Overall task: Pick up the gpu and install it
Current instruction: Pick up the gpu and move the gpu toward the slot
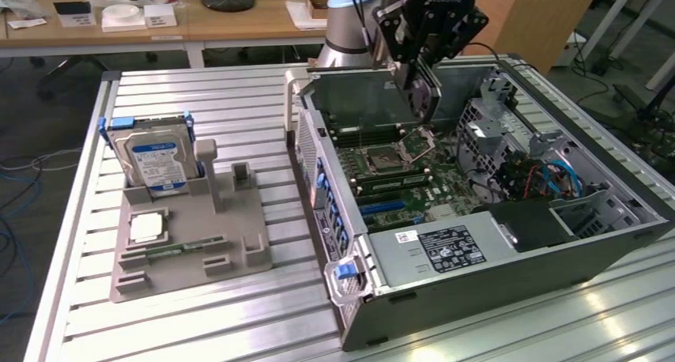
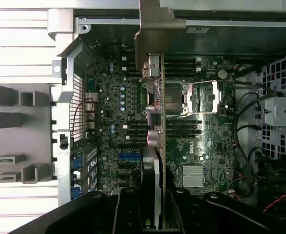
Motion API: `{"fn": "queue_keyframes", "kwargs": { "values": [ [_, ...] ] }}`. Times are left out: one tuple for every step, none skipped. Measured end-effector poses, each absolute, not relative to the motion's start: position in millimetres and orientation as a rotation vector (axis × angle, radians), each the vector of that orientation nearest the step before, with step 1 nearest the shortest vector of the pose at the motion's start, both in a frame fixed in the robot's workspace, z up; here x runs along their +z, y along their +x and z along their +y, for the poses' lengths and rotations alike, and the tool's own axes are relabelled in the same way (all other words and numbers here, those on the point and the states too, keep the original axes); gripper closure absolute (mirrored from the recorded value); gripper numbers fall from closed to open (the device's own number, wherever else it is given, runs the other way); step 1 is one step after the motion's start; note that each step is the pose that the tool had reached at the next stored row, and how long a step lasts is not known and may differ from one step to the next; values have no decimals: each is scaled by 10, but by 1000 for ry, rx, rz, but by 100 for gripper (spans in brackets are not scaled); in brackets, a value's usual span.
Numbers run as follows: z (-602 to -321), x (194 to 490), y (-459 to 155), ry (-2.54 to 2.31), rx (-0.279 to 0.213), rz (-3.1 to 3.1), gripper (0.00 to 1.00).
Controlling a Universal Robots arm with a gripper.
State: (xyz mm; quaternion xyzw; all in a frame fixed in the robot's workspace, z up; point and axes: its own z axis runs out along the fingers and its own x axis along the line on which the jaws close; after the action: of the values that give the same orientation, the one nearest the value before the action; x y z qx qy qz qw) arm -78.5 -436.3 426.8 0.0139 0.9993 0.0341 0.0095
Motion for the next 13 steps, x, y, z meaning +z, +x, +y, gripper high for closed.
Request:
{"fn": "queue_keyframes", "kwargs": {
  "values": [
    [-4363,4268,-770,44,106,3120,72],
    [-4363,4268,-754,44,107,3120,72],
    [-4363,4268,-738,44,107,3120,72],
    [-4363,4268,-721,44,106,3120,72],
    [-4363,4268,-704,43,106,3120,72],
    [-4363,4268,-685,43,107,3120,72],
    [-4363,4268,-668,43,106,3120,72],
    [-4363,4268,-650,43,106,3120,72],
    [-4363,4268,-634,44,106,3120,72],
    [-4363,4268,-617,44,106,3120,72],
    [-4363,4268,-600,44,106,3120,72],
    [-4363,4268,-584,44,106,3120,72],
    [-4363,4268,-567,44,106,3120,72]
  ]
}}
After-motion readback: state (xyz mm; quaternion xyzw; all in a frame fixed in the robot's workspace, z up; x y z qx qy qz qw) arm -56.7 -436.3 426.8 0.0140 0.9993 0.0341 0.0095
